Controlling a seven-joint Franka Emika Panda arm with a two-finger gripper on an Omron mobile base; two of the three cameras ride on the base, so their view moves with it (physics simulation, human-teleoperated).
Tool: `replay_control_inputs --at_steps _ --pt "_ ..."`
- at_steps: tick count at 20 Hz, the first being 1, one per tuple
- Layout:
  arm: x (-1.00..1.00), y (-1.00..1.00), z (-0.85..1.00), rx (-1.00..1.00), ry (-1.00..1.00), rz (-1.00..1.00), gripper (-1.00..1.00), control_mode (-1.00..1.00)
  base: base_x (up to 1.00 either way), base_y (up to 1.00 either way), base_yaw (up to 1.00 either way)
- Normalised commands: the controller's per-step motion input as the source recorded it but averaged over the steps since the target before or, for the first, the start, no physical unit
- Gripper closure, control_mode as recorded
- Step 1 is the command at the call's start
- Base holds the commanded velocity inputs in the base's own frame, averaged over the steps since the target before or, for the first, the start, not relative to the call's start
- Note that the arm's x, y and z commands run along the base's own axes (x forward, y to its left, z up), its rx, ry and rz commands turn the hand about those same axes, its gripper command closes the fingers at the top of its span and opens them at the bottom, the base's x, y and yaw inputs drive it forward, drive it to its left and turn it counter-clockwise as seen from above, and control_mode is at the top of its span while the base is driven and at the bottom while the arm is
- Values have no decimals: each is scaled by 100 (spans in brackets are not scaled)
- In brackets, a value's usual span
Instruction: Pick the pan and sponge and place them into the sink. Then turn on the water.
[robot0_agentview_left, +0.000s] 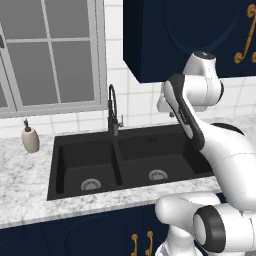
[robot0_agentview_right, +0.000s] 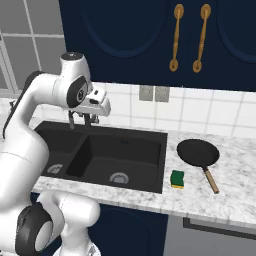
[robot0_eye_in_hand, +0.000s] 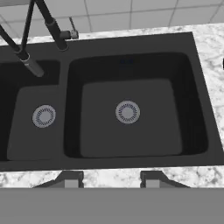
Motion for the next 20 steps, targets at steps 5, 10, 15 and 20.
replay_control_inputs --at_steps 5,10,15,20 --pt "-12 -48 -2 2 -6 3 -100 -100 0 0 0" --pt "-35 -100 -29 4 -7 3 -100 -100 0 0 0" --pt "-26 -100 -59 0 1 1 -100 -100 0 0 0" --pt "0 -66 -26 -10 -6 3 -100 -100 0 0 0"
